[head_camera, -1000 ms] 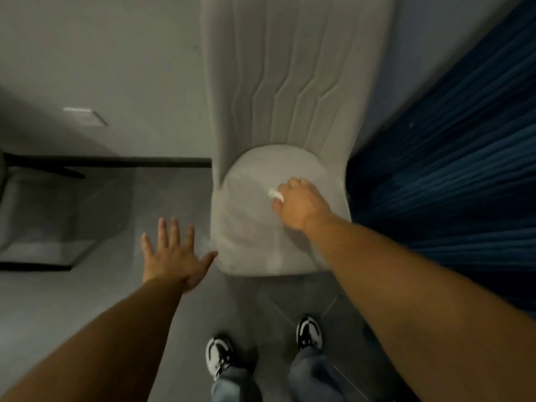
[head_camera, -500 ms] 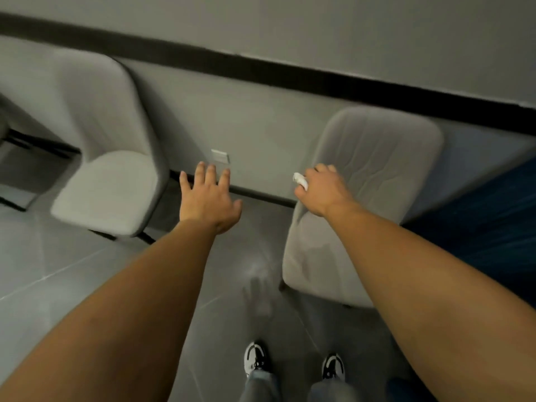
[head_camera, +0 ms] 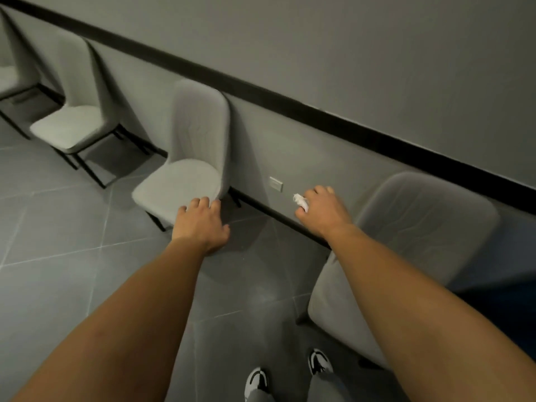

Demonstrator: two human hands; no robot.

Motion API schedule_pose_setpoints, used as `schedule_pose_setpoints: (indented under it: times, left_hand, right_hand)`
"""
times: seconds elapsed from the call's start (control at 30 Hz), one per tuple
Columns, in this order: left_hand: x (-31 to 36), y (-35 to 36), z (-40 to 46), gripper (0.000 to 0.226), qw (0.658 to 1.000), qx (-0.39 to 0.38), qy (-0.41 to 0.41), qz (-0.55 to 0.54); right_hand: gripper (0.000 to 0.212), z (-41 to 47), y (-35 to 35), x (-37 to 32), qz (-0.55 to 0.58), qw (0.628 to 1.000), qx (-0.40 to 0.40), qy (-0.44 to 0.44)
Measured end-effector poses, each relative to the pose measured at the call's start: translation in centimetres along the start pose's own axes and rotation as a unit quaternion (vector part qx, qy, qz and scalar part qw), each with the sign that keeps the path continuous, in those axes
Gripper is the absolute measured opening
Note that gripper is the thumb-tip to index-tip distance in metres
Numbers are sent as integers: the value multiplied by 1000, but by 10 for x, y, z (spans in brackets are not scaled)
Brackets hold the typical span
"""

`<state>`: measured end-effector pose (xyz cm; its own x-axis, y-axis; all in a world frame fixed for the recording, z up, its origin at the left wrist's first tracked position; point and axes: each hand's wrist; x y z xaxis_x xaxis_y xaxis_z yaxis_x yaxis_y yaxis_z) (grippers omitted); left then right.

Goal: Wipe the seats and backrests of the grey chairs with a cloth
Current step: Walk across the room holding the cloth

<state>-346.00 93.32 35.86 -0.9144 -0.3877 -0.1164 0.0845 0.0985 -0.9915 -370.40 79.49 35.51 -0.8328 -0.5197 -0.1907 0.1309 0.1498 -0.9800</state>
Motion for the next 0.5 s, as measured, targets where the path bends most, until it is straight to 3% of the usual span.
schedule_pose_setpoints:
  times: [0.23, 0.5]
  left_hand:
    - [-29, -17, -52, 52, 990, -2, -136, -34]
    - [-30, -21, -153, 60, 949, -29, -311, -34]
  right_hand:
    - [40, 18, -2, -30, -23, 991, -47, -124]
    - [42, 26, -11, -117, -40, 944, -44, -326]
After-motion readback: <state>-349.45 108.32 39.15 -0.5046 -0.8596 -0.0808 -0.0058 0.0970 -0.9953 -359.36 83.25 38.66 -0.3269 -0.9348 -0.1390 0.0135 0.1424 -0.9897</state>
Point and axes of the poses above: each hand's wrist, its own z-axis towards the middle knuckle, its own y-axis out of the palm, x = y × z, and after that the axes turned 5 degrees about -y, right-handed
